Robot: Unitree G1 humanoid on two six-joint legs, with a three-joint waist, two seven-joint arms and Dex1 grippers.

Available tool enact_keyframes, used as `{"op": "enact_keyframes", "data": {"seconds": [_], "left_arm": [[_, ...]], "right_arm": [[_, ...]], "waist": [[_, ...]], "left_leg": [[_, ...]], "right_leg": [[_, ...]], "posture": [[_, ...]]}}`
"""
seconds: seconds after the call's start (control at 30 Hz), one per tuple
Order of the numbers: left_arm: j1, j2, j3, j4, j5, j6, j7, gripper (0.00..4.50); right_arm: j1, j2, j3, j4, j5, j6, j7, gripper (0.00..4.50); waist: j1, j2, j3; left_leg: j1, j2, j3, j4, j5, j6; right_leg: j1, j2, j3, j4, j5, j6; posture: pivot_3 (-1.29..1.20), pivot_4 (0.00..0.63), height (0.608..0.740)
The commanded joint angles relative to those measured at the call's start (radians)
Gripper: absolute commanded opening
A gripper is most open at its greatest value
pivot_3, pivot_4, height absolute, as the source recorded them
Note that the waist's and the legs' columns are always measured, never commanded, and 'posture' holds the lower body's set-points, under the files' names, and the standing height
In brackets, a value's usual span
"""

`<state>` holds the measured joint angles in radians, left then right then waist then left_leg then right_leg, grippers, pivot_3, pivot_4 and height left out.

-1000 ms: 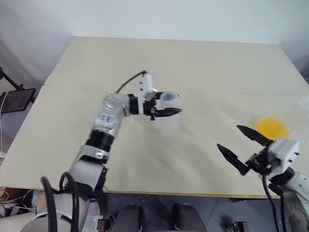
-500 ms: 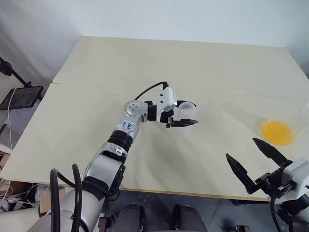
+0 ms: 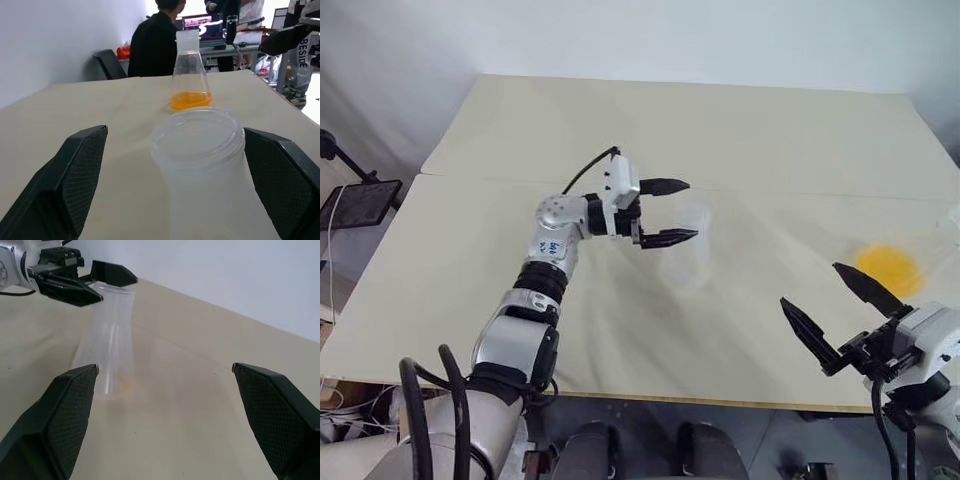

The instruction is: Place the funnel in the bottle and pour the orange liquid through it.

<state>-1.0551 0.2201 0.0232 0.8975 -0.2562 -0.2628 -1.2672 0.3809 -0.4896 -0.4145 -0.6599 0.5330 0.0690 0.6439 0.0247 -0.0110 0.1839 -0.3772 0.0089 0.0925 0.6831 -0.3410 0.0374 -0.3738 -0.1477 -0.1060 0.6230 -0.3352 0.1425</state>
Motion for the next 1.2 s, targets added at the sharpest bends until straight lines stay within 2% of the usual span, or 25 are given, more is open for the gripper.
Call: {"op": "enact_keyframes", "data": {"seconds": [0.03, 0.3, 0.47, 0.53, 0.6, 0.67, 0.9, 1.03, 1.2], "left_arm": [[0.000, 0.070, 0.049, -0.091, -0.038, 0.010, -0.002, 4.48], [0.185, 0.202, 0.080, -0.375, -0.099, 0.198, 0.021, 4.48], [0.425, 0.330, 0.157, -0.556, -0.122, 0.315, 0.093, 4.48], [0.495, 0.354, 0.187, -0.606, -0.130, 0.337, 0.131, 4.48], [0.640, 0.374, 0.268, -0.666, -0.133, 0.337, 0.205, 4.48], [0.777, 0.382, 0.345, -0.722, -0.136, 0.339, 0.278, 4.48], [1.124, 0.333, 0.510, -0.915, -0.169, 0.345, 0.457, 4.48], [1.203, 0.311, 0.508, -1.006, -0.194, 0.360, 0.487, 4.48], [1.169, 0.301, 0.433, -1.095, -0.221, 0.420, 0.513, 4.48]], "right_arm": [[-0.052, -0.038, 0.001, 0.028, 0.022, 0.000, 0.035, 4.50], [-0.215, -0.096, 0.041, 0.176, 0.029, -0.001, 0.118, 4.50], [-0.303, -0.114, 0.079, 0.193, 0.069, 0.034, 0.164, 4.50], [-0.320, -0.120, 0.084, 0.196, 0.087, 0.049, 0.178, 4.50], [-0.354, -0.138, 0.105, 0.216, 0.096, 0.064, 0.220, 4.50], [-0.379, -0.165, 0.132, 0.242, 0.089, 0.069, 0.272, 4.50], [-0.415, -0.182, 0.197, 0.276, 0.066, 0.051, 0.357, 4.50], [-0.412, -0.178, 0.193, 0.299, 0.060, 0.042, 0.367, 4.50], [-0.382, -0.177, 0.169, 0.332, 0.049, 0.022, 0.374, 4.50]], "waist": [[-0.003, 0.000, 0.000], [-0.002, 0.000, 0.000], [-0.009, 0.000, 0.000], [-0.012, 0.000, 0.000], [-0.014, 0.000, 0.000], [-0.028, 0.000, 0.000], [-0.017, -0.001, 0.000], [-0.005, -0.001, 0.000], [-0.001, -0.001, 0.000]], "left_leg": [[0.000, 0.000, 0.000, 0.000, 0.000, 0.000], [0.001, 0.001, -0.002, 0.000, 0.000, 0.000], [0.001, 0.001, -0.002, 0.000, 0.000, -0.001], [0.001, 0.002, -0.003, 0.000, 0.000, -0.001], [0.001, 0.002, -0.003, 0.000, 0.000, -0.001], [0.002, 0.002, -0.003, 0.000, 0.000, -0.001], [0.003, 0.003, -0.004, -0.001, -0.001, -0.002], [0.005, 0.003, -0.006, -0.001, -0.002, -0.002], [0.006, 0.004, -0.007, -0.001, -0.002, -0.004]], "right_leg": [[0.000, 0.000, 0.000, 0.000, 0.000, 0.000], [0.000, 0.000, 0.000, 0.003, 0.000, 0.000], [0.000, 0.000, -0.001, 0.004, 0.000, 0.000], [0.000, 0.000, -0.001, 0.004, 0.000, 0.000], [0.000, 0.000, -0.001, 0.004, 0.000, 0.000], [0.001, -0.001, 0.000, 0.003, 0.000, 0.000], [0.003, -0.002, -0.001, 0.002, 0.001, -0.001], [0.006, -0.004, 0.000, -0.002, 0.002, -0.002], [0.008, -0.003, 0.001, -0.002, 0.002, -0.004]], "posture": [[0.00, 0.150, 0.740], [0.00, 0.150, 0.740], [0.00, 0.150, 0.740], [0.00, 0.150, 0.740], [0.00, 0.150, 0.740], [0.00, 0.150, 0.740], [0.00, 0.150, 0.740], [0.00, 0.150, 0.740], [0.00, 0.150, 0.740]]}}
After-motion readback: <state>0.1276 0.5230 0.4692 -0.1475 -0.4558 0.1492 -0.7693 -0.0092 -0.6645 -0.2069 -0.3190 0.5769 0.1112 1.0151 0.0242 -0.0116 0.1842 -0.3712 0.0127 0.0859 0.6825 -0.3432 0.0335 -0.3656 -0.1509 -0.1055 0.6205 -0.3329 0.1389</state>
